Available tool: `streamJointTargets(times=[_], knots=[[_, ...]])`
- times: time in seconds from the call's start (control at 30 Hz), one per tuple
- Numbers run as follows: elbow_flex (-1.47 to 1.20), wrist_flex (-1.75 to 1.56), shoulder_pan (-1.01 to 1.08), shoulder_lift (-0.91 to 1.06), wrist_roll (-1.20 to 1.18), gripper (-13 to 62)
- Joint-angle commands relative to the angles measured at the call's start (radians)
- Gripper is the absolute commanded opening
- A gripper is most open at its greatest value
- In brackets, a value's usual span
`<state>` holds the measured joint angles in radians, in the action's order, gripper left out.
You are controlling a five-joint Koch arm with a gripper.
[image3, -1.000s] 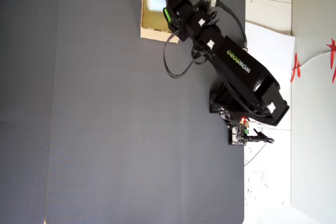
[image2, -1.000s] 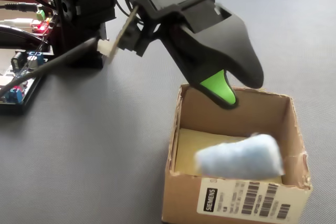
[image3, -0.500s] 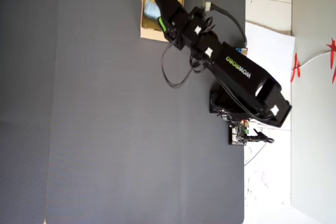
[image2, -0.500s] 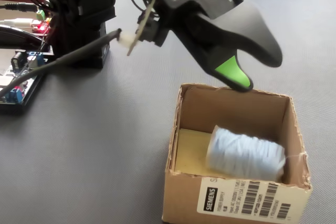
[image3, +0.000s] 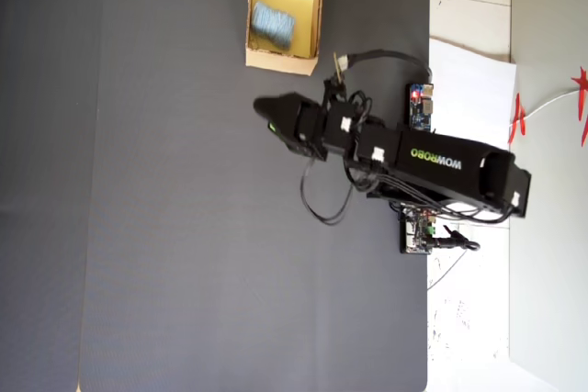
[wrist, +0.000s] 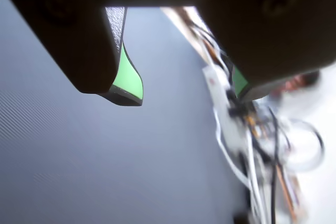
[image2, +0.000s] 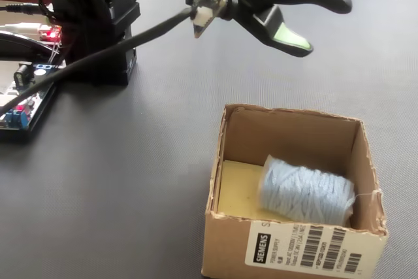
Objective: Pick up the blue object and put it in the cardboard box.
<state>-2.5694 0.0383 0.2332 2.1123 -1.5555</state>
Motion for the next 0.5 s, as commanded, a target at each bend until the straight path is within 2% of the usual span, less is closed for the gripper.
streamJointTargets(times=[0.0, 0.27, 0.47], knots=[[0.006, -0.15, -0.023, 0.049, -0.051, 34.0], [-0.302, -0.268, -0.08, 0.215, -0.051, 33.9], [-0.394, -0.279, -0.118, 0.256, -0.052, 34.0]])
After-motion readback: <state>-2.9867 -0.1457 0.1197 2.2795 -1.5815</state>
